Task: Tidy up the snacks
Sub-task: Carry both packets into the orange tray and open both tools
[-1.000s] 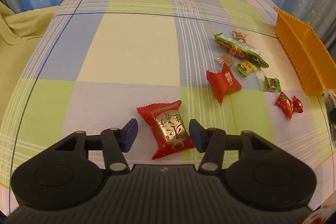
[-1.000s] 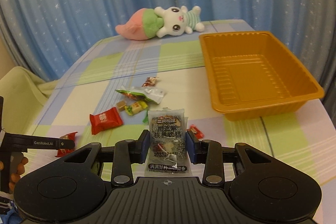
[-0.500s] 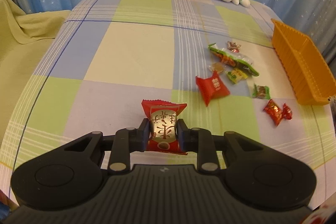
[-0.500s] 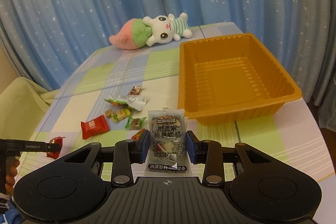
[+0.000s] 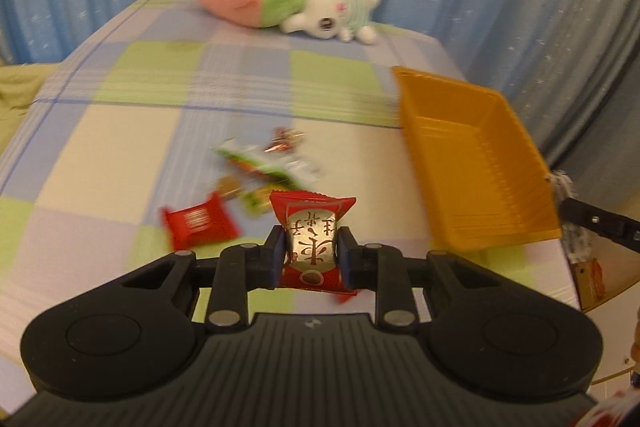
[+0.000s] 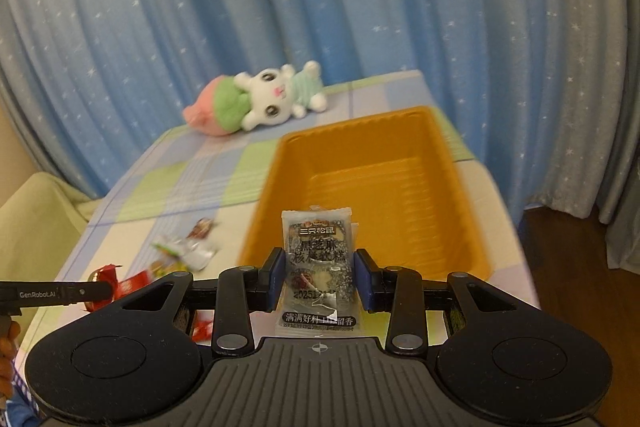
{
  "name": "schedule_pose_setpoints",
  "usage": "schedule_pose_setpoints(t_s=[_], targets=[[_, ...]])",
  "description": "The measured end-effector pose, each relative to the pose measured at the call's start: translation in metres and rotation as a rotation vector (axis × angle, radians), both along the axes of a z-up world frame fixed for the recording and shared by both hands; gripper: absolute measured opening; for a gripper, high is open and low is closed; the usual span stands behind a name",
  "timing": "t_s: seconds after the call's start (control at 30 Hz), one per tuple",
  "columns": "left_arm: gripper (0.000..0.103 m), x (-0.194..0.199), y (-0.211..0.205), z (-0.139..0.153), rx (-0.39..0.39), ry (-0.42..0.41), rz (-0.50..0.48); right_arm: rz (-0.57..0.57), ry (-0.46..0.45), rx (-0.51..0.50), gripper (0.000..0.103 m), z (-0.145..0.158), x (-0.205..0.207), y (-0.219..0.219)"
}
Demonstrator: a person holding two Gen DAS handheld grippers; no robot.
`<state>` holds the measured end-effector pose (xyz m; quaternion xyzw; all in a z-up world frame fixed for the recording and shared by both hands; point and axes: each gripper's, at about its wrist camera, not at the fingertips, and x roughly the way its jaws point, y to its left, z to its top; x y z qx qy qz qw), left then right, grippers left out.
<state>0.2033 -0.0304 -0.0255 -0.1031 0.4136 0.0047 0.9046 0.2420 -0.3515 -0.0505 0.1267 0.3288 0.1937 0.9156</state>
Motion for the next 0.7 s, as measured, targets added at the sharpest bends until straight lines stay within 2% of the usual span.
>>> schedule_pose_setpoints(t_s=[0.17,0.33,0.7], targets=[[0.025,0.031,-0.059,0.004,-0.001,-0.020,-0.076,-0.015,0.002,0.008,0.037,-0.001,0.020,-0.034],[0.025,0.060,-0.100,0.001,-0.005,-0.012,-0.118,-0.013,0.005,0.015,0.037,-0.002,0.037,-0.051],[0.025,0.101,-0.144,-0.021,0.028,0.048,-0.134,0.003,0.035,0.012,0.037,-0.011,0.068,-0.063]])
